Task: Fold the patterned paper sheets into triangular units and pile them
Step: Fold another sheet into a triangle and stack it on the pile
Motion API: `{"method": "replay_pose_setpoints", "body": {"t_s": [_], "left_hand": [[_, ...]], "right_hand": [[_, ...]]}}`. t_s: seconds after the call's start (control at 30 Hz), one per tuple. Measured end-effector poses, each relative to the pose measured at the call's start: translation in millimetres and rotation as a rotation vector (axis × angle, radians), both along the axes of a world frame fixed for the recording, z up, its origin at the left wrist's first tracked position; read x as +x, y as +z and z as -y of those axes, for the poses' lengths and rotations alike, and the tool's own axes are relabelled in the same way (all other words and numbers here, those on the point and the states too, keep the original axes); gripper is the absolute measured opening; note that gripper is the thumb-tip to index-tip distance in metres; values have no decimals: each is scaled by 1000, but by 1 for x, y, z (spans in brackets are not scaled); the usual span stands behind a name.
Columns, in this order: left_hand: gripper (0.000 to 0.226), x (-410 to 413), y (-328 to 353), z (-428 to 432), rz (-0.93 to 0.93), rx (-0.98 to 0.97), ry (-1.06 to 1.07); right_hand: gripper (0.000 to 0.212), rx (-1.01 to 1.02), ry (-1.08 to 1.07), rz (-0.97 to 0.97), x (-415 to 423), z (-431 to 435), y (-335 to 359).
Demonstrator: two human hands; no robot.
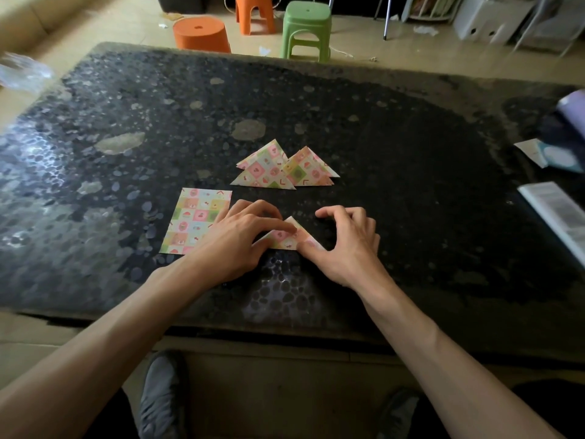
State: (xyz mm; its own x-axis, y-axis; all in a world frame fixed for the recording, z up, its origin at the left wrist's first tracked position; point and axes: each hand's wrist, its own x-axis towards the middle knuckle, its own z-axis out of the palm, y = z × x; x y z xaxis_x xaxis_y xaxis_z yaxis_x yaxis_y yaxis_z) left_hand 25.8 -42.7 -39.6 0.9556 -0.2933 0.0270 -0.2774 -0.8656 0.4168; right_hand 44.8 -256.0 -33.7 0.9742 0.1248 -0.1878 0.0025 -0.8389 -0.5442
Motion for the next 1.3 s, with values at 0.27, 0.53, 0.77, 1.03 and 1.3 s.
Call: {"method": "replay_pose_setpoints", "body": {"t_s": [0.27, 0.53, 0.77, 1.03, 1.3], "left_hand": [[40, 0, 1, 0, -12, 8, 7], [41, 0, 2, 0, -19, 1, 8], [39, 0, 4, 0, -32, -10, 3], [41, 0, 4, -1, -39, 22, -4], [41, -4, 2, 9, 28, -93, 80]], "right_hand": [[64, 12, -7, -67, 3, 2, 9], [64, 25, 5, -143, 5, 6, 20], [64, 65, 13, -203, 9, 10, 26], [69, 107, 13, -248, 14, 14, 28], [60, 109, 66, -216, 13, 18, 26]]}}
